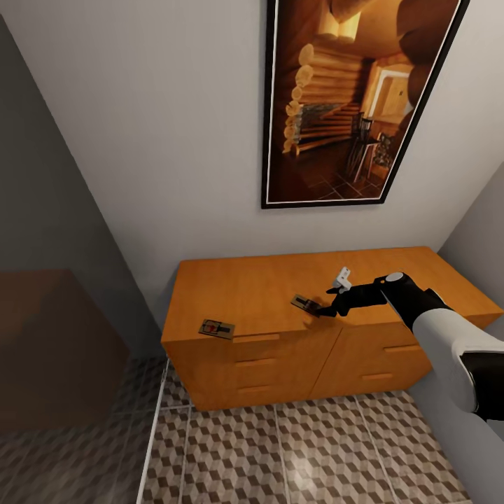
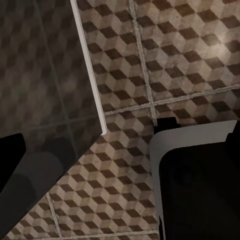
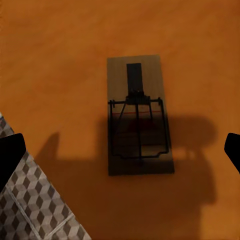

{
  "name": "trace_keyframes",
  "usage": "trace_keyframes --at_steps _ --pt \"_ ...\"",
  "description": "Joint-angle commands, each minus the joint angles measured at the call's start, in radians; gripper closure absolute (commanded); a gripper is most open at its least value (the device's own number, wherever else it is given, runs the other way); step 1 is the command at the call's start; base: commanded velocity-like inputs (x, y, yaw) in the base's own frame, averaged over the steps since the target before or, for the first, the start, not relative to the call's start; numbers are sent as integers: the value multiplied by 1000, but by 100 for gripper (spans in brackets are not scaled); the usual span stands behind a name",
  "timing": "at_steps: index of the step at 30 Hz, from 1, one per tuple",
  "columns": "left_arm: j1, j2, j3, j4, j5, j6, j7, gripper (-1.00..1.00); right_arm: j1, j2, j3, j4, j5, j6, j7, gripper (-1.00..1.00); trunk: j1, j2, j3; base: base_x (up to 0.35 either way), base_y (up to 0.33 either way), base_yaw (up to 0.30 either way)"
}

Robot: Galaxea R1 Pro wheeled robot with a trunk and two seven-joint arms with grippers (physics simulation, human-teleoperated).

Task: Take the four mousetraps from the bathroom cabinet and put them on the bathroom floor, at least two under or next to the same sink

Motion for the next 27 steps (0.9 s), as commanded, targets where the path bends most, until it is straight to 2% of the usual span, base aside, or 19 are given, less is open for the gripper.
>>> trace_keyframes --at_steps 1,27 --pt "-1 -1 -8 3 7 -5 0 -100 -1 -1 6 -2 -3 7 3 -100 1 -2 -2 0 0 0" --pt "-1 -1 -8 3 7 -4 1 -100 0 -3 6 0 -3 5 0 -100 1 -2 -2 16 0 0"
